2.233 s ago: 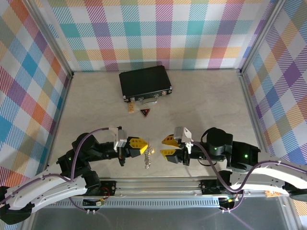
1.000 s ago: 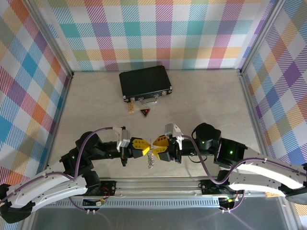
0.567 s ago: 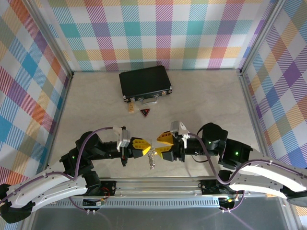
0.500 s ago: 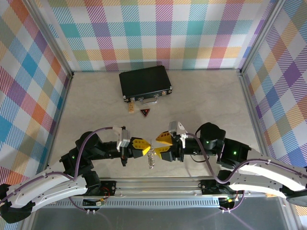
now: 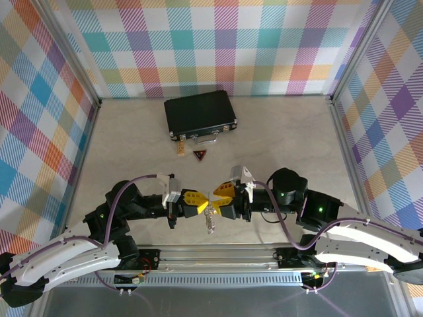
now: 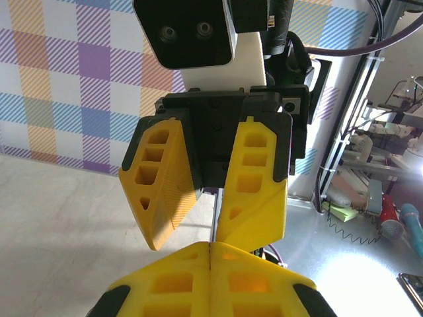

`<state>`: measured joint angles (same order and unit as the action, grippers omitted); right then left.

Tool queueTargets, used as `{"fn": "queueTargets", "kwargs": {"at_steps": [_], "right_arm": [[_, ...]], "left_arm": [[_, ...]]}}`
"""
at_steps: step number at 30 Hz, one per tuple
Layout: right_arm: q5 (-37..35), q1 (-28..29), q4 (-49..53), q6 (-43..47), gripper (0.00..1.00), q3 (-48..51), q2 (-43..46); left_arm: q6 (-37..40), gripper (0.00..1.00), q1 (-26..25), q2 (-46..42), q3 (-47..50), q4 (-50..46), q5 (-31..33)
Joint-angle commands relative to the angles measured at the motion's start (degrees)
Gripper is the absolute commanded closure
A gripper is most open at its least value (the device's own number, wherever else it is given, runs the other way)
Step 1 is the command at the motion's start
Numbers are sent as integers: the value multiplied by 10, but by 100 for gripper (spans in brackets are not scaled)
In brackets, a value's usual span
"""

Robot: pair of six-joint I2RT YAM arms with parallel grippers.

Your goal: Put the keys on the keyring

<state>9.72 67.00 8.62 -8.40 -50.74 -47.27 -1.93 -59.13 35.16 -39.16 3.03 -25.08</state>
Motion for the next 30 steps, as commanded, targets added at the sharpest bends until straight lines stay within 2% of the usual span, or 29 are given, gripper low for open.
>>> {"fn": "queueTargets", "kwargs": {"at_steps": [1, 3, 7, 10, 17, 24, 30], "right_arm": [[7, -6, -11, -6, 66, 6, -6], [12, -7, -11, -8, 66, 8, -8], [17, -8, -9, -11, 58, 9, -11], [22, -10, -15, -11, 58, 11, -11], [34, -15, -18, -11, 74, 10, -15], [54, -16, -17, -7, 100, 9, -18], [64, -15, -8, 8, 100, 7, -8]], "left_arm": [[0, 100, -2, -1, -15, 30, -15], [-1, 100, -2, 1, -14, 33, -15], [0, 100, -2, 2, -15, 32, -15], [1, 100, -3, 3, -16, 31, -17], [2, 100, -3, 2, -14, 31, -16], [1, 100, -3, 2, -15, 29, -19], [3, 100, -3, 3, -18, 18, -19]]}}
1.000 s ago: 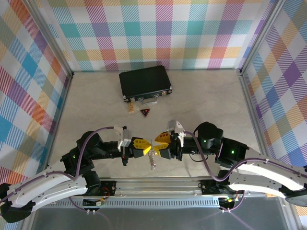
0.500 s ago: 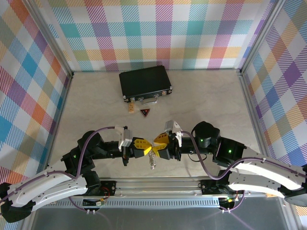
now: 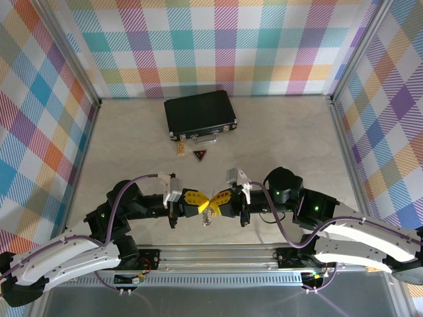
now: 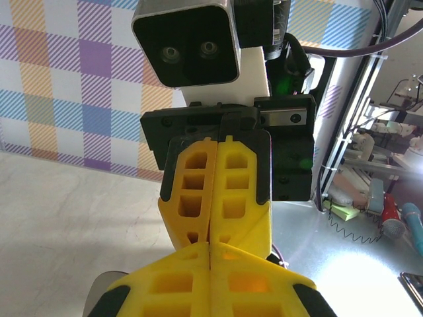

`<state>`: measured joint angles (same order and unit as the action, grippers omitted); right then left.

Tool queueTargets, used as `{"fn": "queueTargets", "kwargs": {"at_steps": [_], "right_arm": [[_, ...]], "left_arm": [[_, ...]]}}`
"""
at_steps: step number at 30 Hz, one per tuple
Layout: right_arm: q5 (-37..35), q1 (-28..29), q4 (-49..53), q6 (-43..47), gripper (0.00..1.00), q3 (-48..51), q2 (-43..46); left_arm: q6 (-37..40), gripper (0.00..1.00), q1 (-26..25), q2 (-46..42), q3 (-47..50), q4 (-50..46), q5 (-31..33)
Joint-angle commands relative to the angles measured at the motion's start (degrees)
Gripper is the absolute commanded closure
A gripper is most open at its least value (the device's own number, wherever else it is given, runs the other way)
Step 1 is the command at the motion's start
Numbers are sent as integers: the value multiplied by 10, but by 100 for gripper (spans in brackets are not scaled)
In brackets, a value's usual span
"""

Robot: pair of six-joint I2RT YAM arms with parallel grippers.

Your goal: Put the keys on the keyring

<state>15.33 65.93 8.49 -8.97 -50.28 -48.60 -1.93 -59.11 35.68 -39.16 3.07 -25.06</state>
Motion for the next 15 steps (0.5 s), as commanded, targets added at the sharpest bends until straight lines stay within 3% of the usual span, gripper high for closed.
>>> {"fn": "queueTargets", "kwargs": {"at_steps": [1, 6, 10, 12, 15], "right_arm": [[9, -5, -3, 17, 100, 0, 6], [-4, -5, 38, 41, 100, -19, 7], [-39, -5, 133, 77, 100, -62, 4], [-61, -5, 204, 99, 100, -94, -5], [-81, -3, 286, 132, 100, -144, -28]], "left_arm": [[3, 100, -2, -3, -18, 15, -20], [12, 99, -2, 4, -34, -29, -14], [65, 65, -3, 7, -91, -179, 51], [94, 58, -2, 13, -127, -280, 94], [111, 54, -3, 30, -162, -354, 101]]}}
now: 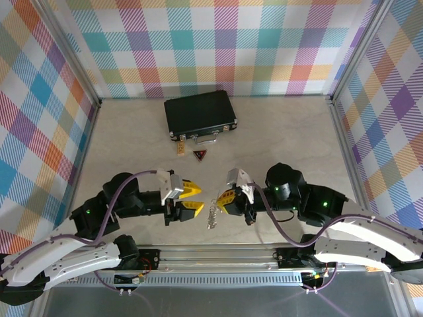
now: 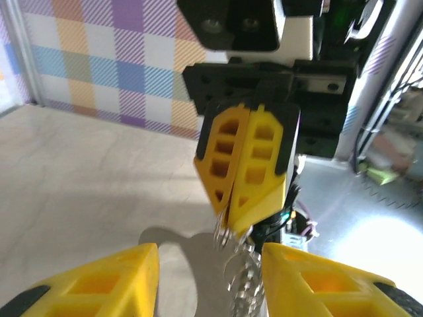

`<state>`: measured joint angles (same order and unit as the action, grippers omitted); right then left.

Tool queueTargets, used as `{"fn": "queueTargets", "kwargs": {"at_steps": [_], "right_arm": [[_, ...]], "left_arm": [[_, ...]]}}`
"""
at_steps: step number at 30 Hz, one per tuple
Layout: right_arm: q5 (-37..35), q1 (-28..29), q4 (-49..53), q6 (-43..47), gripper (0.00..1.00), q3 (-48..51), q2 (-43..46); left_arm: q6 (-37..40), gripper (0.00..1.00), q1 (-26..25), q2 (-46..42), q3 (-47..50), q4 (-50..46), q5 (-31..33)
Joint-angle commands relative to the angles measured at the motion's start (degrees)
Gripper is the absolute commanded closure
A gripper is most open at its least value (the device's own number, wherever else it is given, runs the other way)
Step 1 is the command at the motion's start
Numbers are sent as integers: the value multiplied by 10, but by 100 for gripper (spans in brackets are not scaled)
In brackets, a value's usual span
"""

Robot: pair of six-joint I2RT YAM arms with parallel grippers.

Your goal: Put the keys on the keyring

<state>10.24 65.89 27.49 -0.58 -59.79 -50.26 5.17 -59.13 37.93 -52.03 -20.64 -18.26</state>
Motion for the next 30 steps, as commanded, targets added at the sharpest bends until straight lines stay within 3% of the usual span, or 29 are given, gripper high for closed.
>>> {"fn": "queueTargets", "kwargs": {"at_steps": [1, 12, 20, 24, 30], "right_arm": [[-34, -3, 125, 56, 100, -65, -24], [-42, 5, 238, 115, 100, -162, -102], [14, 7, 218, 126, 100, -159, -111], [22, 7, 211, 129, 100, -151, -110], [29, 7, 205, 129, 100, -148, -107]], "left_arm": [[41, 53, -3, 14, -39, -126, 26], [45, 51, -2, 81, -53, -68, -53], [50, 51, -3, 117, -50, -38, -68], [46, 62, -3, 118, -44, -17, -67], [44, 70, -3, 134, -43, -8, -74]]}}
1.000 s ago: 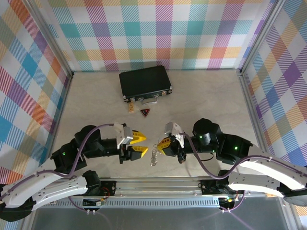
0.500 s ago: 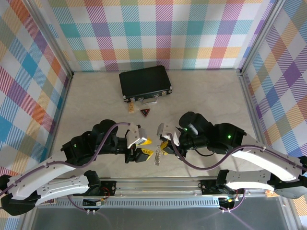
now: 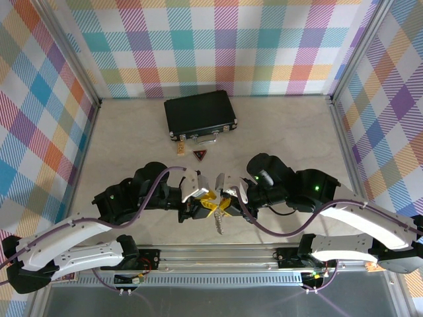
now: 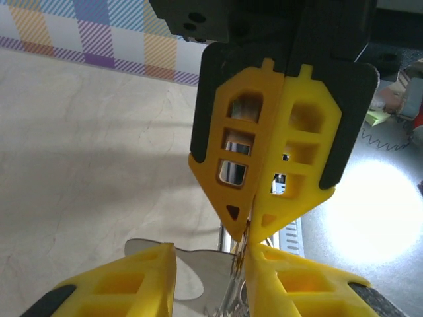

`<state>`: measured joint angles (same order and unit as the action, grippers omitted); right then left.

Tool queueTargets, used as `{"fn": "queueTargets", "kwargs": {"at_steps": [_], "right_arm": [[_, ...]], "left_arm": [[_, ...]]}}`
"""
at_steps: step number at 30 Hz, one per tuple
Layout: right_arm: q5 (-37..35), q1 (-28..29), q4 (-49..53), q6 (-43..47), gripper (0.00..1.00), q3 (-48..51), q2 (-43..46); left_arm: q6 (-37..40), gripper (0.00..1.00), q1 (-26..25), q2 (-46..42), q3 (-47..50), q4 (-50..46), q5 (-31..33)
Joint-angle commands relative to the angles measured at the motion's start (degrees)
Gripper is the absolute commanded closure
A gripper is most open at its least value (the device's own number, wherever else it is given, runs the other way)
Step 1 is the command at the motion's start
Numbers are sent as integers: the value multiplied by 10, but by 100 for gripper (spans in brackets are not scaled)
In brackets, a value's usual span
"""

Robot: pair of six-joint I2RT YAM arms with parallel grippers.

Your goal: Put the keys on the keyring

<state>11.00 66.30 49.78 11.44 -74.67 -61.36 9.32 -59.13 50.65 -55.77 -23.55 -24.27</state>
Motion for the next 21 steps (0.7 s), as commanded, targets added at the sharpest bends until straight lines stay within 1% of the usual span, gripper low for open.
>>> {"fn": "queueTargets", "kwargs": {"at_steps": [1, 3, 5, 9, 13, 16, 19, 21], "right_arm": [[22, 3, -19, 8, 100, 2, 5], [24, 3, -21, 7, 100, 6, 7], [25, 3, -23, 4, 100, 9, 8], [27, 3, -31, 2, 100, 18, 13], [29, 4, -45, -3, 100, 23, 22], [25, 3, -81, -26, 100, 40, 43], [26, 4, -133, -53, 85, 73, 70], [17, 3, -182, -89, 73, 104, 94]], "left_arm": [[3, 72, -3, 8, -6, 22, -14], [3, 73, -2, 11, -4, 25, -16], [3, 78, -2, 12, -2, 28, -15], [-2, 99, -3, 8, 6, 38, -18], [-6, 100, -3, -1, 14, 49, -20], [-18, 100, -2, -21, 31, 82, -21], [-39, 100, -2, -52, 55, 145, -23], [-55, 100, -2, -72, 74, 190, -31]]}}
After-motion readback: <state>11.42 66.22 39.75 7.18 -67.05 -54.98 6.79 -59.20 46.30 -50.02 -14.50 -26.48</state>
